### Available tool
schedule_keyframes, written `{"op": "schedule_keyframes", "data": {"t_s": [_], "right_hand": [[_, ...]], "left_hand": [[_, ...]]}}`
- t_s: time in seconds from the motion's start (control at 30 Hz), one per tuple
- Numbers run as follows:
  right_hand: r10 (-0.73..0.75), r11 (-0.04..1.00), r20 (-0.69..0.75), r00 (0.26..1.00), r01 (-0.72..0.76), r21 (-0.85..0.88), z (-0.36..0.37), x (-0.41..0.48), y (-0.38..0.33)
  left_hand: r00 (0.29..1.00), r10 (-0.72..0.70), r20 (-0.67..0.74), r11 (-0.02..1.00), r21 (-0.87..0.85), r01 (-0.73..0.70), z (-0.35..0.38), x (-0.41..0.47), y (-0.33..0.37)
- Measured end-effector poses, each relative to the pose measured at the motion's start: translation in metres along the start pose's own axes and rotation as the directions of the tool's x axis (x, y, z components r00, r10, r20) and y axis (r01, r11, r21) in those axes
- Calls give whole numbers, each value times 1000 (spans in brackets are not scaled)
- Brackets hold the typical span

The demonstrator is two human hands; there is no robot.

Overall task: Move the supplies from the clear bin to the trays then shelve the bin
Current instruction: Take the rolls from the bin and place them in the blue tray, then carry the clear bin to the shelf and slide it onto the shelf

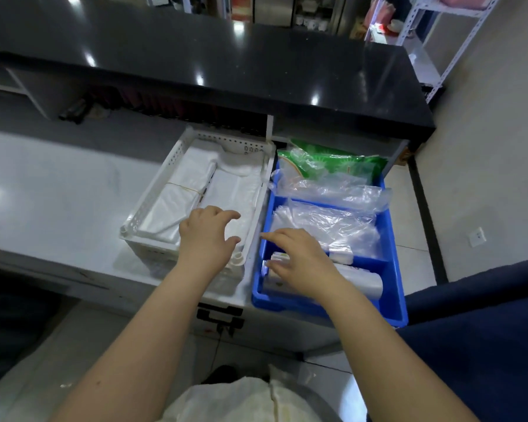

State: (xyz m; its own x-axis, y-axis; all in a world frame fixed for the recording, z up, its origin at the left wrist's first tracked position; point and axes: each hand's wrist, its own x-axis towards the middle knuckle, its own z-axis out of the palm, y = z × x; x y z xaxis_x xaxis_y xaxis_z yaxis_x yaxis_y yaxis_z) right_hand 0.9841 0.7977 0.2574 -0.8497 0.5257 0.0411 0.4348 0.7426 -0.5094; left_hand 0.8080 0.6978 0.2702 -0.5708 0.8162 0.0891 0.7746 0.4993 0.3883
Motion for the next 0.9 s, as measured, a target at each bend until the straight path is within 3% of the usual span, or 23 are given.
{"op": "schedule_keyframes", "data": {"t_s": [0.17,0.33,0.6,0.9], "right_hand": [[-154,988,12,988,154,-28,9,55,-34],[-345,938,84,935,347,-7,40,91,-105],[-663,730,218,717,683,-26,134,121,-291],[-805,536,334,490,843,53,287,123,-519]], "left_hand": [[987,-143,-71,988,55,147,-13,-18,-39],[913,-360,-190,929,15,369,-45,-63,-104],[741,-555,-377,794,25,607,-122,-166,-247],[524,-734,-431,587,-16,809,-205,-310,-445]]}}
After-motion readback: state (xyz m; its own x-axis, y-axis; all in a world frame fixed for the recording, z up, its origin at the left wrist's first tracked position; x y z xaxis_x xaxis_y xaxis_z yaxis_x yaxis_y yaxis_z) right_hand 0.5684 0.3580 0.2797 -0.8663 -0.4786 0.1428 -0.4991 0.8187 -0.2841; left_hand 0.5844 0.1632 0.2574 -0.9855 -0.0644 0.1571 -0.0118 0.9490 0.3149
